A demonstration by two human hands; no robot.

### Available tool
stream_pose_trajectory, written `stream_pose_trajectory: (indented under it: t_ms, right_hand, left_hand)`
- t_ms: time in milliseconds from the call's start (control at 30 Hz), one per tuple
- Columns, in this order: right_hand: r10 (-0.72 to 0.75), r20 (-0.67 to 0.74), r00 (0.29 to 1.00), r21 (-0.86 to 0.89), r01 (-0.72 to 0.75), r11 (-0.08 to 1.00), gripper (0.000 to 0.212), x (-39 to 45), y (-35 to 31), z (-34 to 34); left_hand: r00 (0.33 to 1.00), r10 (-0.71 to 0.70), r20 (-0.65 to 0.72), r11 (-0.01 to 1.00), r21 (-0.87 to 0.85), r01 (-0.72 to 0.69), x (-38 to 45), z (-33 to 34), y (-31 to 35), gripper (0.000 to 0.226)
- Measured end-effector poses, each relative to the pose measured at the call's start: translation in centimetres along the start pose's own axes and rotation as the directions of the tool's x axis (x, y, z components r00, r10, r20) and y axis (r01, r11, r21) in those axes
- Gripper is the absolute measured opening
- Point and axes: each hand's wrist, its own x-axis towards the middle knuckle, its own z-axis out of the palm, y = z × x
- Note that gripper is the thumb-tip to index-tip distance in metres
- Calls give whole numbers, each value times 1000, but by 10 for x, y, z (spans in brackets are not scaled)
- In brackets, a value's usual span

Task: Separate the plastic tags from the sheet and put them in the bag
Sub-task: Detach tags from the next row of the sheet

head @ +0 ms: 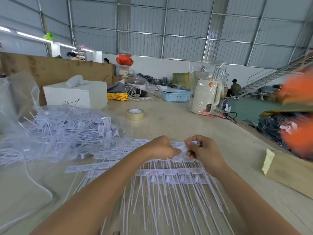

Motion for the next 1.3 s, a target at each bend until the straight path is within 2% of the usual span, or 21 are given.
stream_pose_trajectory:
  t_ms: [67, 200, 400, 533, 600, 700, 800, 900, 967, 1033, 1067, 1133, 1200, 1233, 1300]
  right_hand:
    - [16, 14, 1000, -3, -16, 1000, 10, 1, 1, -1]
    - [65, 86, 994, -66, -60, 996, 10, -1, 2, 0]
    - [5, 132, 991, -152, 15, 988, 13, -7, -4, -1]
    - [-65, 90, 994, -179, 81, 981, 12, -9, -7, 2]
    - [-97, 82, 992, -177, 111, 978, 13, -9, -7, 2]
    - [-161, 79, 984, -231, 176, 957, 15, -9, -5, 4]
    - [-217, 96, 971, -282, 236, 930, 18, -9, -5, 6]
    - [-208, 104, 973, -293, 230, 928, 23, -7, -3, 7]
    - [-204, 54, 977, -366, 210, 907, 22, -4, 0, 5]
    - [-152, -92, 984, -441, 97, 892, 18, 1, 3, -7]
    - [-90, -188, 978, -380, 12, 925, 15, 4, 3, -18]
    - [95, -307, 947, -41, -113, 993, 11, 10, -2, -38]
    - [267, -221, 938, 350, -179, 919, 8, 13, -11, -44]
    - [316, -131, 940, 462, -224, 858, 9, 13, -15, -40]
    - [340, 30, 940, 464, -314, 828, 9, 8, -16, -23]
  left_hand:
    - [999, 4, 38, 999, -33, -3, -1, 0, -3, 33]
    - [997, 76, -9, 995, -60, -76, -1, 1, -1, 26]
    - [995, 63, -75, 990, -121, -72, -2, 5, 6, 32]
    - [995, 14, -102, 982, -188, -33, -1, 7, 10, 25]
    - [993, -27, -118, 978, -207, 2, 2, 6, 12, 30]
    - [993, -90, -70, 964, -257, 69, 0, 3, 11, 37]
    - [991, -133, -2, 946, -297, 126, -5, -1, 10, 35]
    - [991, -135, -23, 953, -278, 123, -6, 1, 12, 32]
    - [992, -126, -22, 954, -278, 115, -6, 0, 13, 34]
    - [994, -108, 1, 952, -289, 103, -7, -3, 14, 39]
    - [996, -90, -10, 955, -283, 83, -7, -5, 13, 40]
    - [997, -20, -71, 974, -228, 3, -7, -9, 13, 36]
    - [997, 37, -69, 984, -171, -48, -7, -9, 13, 27]
    - [998, 54, -33, 988, -141, -58, -7, -7, 12, 24]
    - [997, 62, 49, 996, -69, -58, -4, -1, 11, 15]
